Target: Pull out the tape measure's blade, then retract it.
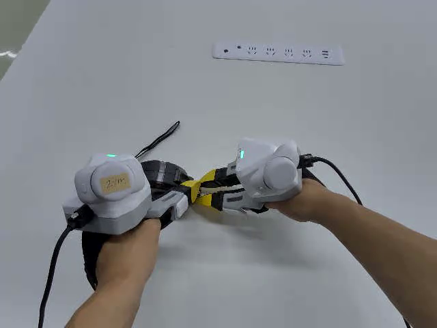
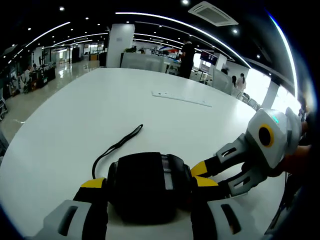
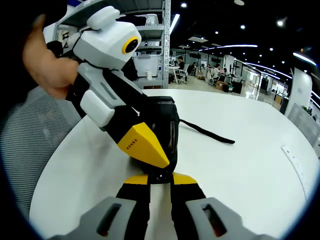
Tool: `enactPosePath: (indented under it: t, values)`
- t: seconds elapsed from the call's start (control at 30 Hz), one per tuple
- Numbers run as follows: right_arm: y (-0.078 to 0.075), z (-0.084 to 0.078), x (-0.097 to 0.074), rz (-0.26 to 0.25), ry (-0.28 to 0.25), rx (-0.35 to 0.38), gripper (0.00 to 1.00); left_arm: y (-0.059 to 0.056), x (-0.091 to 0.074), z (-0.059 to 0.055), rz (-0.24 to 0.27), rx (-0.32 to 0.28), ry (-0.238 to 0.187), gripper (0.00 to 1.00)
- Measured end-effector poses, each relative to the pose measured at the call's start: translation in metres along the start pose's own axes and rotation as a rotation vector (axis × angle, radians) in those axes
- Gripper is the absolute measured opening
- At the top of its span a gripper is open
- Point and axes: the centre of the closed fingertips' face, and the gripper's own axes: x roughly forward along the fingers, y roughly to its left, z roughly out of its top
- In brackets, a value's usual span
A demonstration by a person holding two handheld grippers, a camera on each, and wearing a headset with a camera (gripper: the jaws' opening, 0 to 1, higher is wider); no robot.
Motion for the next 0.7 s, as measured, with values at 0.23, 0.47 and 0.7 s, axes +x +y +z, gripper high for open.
enactPosePath:
  t: [0.23, 0.47, 0.7]
  values:
    - [0.0003, -0.0001, 0.0002, -0.010, 0.009, -0.005, 0.14, -0.0002, 0.0000, 0.0005, -0.017, 0.016, 0.012, 0.64]
    - [0.0003, -0.0002, 0.0002, -0.012, 0.020, -0.012, 0.14, -0.0019, -0.0006, 0.0038, -0.033, 0.084, 0.018, 0.63]
    - [-0.0007, -0.0003, -0.0013, -0.018, 0.028, -0.002, 0.15, -0.0016, -0.0032, 0.0068, -0.049, 0.108, 0.021, 0.64]
